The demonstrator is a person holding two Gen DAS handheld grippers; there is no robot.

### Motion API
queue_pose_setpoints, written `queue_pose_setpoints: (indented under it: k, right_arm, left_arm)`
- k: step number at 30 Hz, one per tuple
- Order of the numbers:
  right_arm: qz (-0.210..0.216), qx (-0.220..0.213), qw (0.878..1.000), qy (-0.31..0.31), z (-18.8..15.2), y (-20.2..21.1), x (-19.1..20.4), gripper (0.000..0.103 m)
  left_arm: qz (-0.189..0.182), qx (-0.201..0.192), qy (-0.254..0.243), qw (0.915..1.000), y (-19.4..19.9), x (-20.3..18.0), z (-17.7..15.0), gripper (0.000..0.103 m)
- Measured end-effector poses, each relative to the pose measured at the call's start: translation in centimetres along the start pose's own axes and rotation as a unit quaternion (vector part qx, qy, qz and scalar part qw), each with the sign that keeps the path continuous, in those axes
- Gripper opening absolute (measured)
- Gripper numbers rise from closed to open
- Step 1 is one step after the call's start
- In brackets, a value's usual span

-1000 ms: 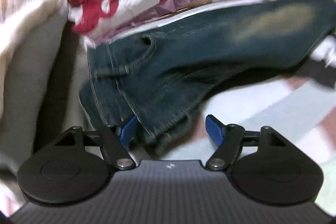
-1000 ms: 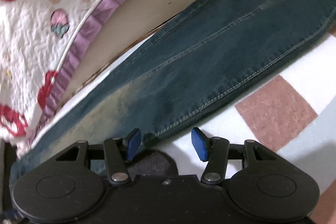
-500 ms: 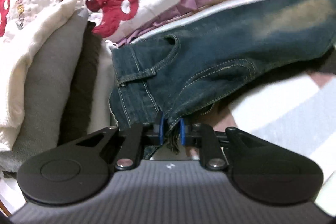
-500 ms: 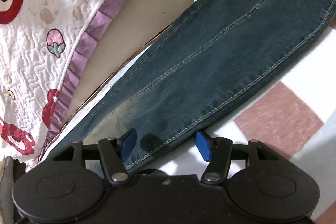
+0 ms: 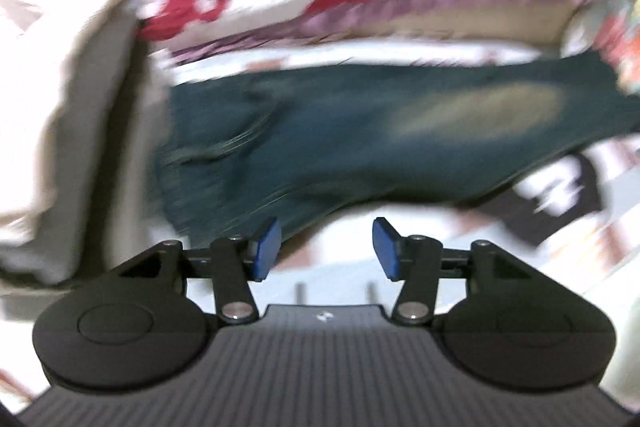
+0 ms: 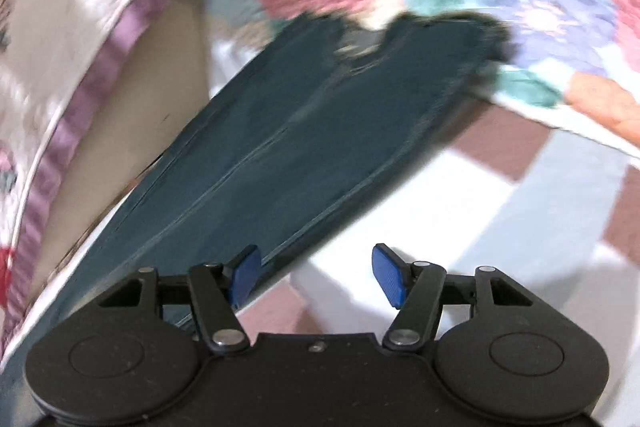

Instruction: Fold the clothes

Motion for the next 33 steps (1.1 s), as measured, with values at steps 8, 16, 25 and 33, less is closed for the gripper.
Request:
queue_pose_setpoints:
  k: [8, 16, 25, 33]
  right_arm:
    - [-0.022, -0.073, 0.996, -0.053, 4.3, -0.1, -4.1, 0.005]
    - [-0.023, -0.050, 0.995, -0.087, 5.6, -0.7, -6.2, 0.053]
    - [0.010, -0.077, 0.988, -0.136, 6.4, -3.2, -7.2, 0.053]
    - [0.042, -0.109, 0.981, -0.152, 10.4, -7.4, -5.4, 0.009]
  left_arm:
    - [-0.165, 0.028, -0.011, 0.9858, -5.2, -11.9, 4.9, 0.050]
    - [-0.160, 0.037, -0.072, 0.9839, -10.8, -19.6, 6.0, 0.051]
    - [-0.116, 0.063, 0.038, 0.9906, -13.9, -14.3, 7.6, 0.049]
    - [-0.089, 0.028, 0.092, 0.9913, -14.8, -13.0, 7.8, 0.049]
Point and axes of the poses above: each gripper's, at about its wrist camera, not at the fingertips, and y roughly against the way its jaws point, x to its left, z to its top, the point moved 6 cm from there along -y, roughly the way its jaws point, and after that the axes turned 8 degrees about y, right-handed, at the moved point
